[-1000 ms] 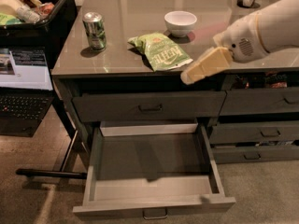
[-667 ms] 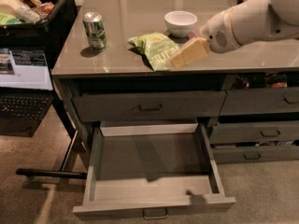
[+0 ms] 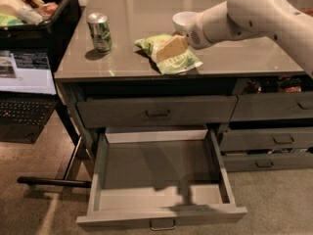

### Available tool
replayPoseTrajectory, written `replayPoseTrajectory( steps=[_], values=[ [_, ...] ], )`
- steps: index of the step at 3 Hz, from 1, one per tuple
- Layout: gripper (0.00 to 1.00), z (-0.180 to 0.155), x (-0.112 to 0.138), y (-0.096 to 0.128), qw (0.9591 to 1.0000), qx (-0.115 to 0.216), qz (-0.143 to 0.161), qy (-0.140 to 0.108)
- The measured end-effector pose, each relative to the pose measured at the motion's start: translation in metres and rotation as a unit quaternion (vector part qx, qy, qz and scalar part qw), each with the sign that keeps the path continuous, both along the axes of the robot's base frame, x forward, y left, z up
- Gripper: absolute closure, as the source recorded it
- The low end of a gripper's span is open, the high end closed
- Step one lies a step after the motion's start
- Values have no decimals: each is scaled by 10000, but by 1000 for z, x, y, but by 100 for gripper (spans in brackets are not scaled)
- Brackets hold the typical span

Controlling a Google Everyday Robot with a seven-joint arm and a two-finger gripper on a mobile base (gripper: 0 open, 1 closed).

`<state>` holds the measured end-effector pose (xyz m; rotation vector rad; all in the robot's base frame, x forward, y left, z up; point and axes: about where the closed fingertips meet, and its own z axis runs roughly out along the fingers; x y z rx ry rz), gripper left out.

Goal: Place green jalapeno chip bag into middle drawer

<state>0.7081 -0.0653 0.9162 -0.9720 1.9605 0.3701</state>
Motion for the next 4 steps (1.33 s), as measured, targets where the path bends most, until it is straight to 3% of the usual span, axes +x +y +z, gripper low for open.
replayPoseTrajectory(
  steps=[1, 2, 3, 4],
  values=[
    [0, -20, 32, 12, 9996, -143, -234, -5],
    [0, -47, 52, 14, 9975, -391, -538, 234],
    [19, -78, 61, 11, 9927, -608, -810, 648],
    [42, -89, 62, 10, 9905, -667, -873, 832]
  ],
)
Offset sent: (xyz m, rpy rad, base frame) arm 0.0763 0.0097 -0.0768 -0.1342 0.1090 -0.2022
